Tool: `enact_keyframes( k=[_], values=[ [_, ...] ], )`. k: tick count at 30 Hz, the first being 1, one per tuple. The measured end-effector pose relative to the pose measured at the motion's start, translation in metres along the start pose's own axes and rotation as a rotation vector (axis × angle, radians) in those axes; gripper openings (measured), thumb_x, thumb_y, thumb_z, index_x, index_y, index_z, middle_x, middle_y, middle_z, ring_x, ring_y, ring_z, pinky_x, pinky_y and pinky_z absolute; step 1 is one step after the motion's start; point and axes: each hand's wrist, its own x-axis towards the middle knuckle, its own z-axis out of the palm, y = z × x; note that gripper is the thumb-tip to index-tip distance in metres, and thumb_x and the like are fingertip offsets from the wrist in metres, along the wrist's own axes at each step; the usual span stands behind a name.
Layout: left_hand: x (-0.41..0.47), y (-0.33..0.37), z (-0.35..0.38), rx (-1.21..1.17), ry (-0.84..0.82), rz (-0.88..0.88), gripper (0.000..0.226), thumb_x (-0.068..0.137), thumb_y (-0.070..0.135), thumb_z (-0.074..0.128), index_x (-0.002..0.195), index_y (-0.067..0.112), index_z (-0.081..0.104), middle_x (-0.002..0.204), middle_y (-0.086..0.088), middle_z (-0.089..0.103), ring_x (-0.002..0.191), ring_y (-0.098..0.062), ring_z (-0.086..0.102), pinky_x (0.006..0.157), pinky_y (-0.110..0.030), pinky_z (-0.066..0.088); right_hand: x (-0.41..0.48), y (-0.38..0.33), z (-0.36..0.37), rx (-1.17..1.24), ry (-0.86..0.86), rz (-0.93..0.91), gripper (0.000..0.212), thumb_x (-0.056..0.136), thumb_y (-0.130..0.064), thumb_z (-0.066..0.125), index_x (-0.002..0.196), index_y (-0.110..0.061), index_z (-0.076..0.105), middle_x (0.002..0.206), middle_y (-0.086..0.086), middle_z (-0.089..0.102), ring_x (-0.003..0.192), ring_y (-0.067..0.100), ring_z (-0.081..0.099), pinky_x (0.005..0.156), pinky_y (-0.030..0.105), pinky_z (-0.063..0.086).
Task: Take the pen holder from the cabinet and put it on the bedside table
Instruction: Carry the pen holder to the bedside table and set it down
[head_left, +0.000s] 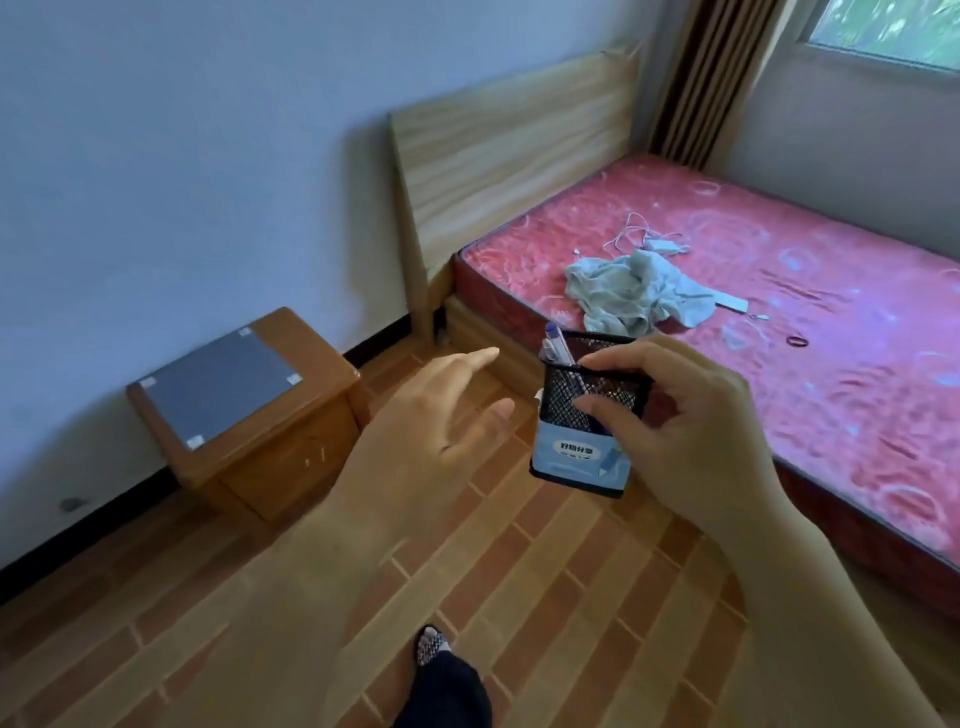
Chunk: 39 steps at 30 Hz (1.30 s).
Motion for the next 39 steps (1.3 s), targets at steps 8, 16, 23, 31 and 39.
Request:
enact_keyframes(
  k=[8,16,23,31,39],
  values=[
    [0.13,-0.073,-0.041,0.055,-0.01,-0.073,0.056,0.086,0.064,0.032,0.136,0.04,0.032,0.14,0.018,0.038,0.124,0.001,0.036,0.098,-0.035,0.041,0.145,0.035,0.073,0.075,-0.054,-0.086,0.023,0.074,-0.015,0.074,0.095,-0.019,0.066,0.089,-0.013,0.06,0.086,0.005,0.056,0.074,0.017,0.047],
    [0.213,-0.132,-0.062,0.101,0.081,-0.294,0.056,0.084,0.067,0.029,0.135,0.044,0.031,0.141,0.022,0.034,0.121,0.01,0.03,0.096,-0.019,0.03,0.264,0.087,0.146,0.185,-0.216,-0.174,0.023,0.073,-0.014,0.074,0.095,-0.018,0.067,0.089,-0.012,0.06,0.084,0.005,0.055,0.073,0.01,0.043],
    [0.3,-0.165,-0.079,0.153,0.19,-0.514,0.051,0.087,0.056,0.036,0.136,0.041,0.032,0.14,0.018,0.036,0.104,0.003,0.044,0.082,-0.015,0.031,0.383,0.122,0.215,0.333,-0.365,-0.324,0.02,0.074,-0.015,0.071,0.093,-0.017,0.066,0.088,-0.01,0.06,0.086,0.008,0.056,0.073,0.024,0.049],
    [0.348,-0.197,-0.098,0.175,0.314,-0.624,0.05,0.089,0.052,0.039,0.137,0.039,0.032,0.145,0.017,0.033,0.131,0.001,0.028,0.099,-0.022,0.027,0.462,0.132,0.272,0.42,-0.474,-0.425,0.021,0.073,-0.012,0.074,0.092,-0.018,0.066,0.083,-0.016,0.056,0.081,0.004,0.053,0.069,0.013,0.042],
    [0.353,-0.236,-0.134,0.193,0.367,-0.655,0.05,0.088,0.053,0.038,0.136,0.041,0.03,0.142,0.021,0.034,0.126,0.005,0.029,0.093,-0.019,0.025,0.494,0.104,0.322,0.418,-0.507,-0.459,0.021,0.074,-0.012,0.074,0.093,-0.016,0.066,0.086,-0.011,0.059,0.082,0.011,0.058,0.069,0.019,0.048]
  ],
)
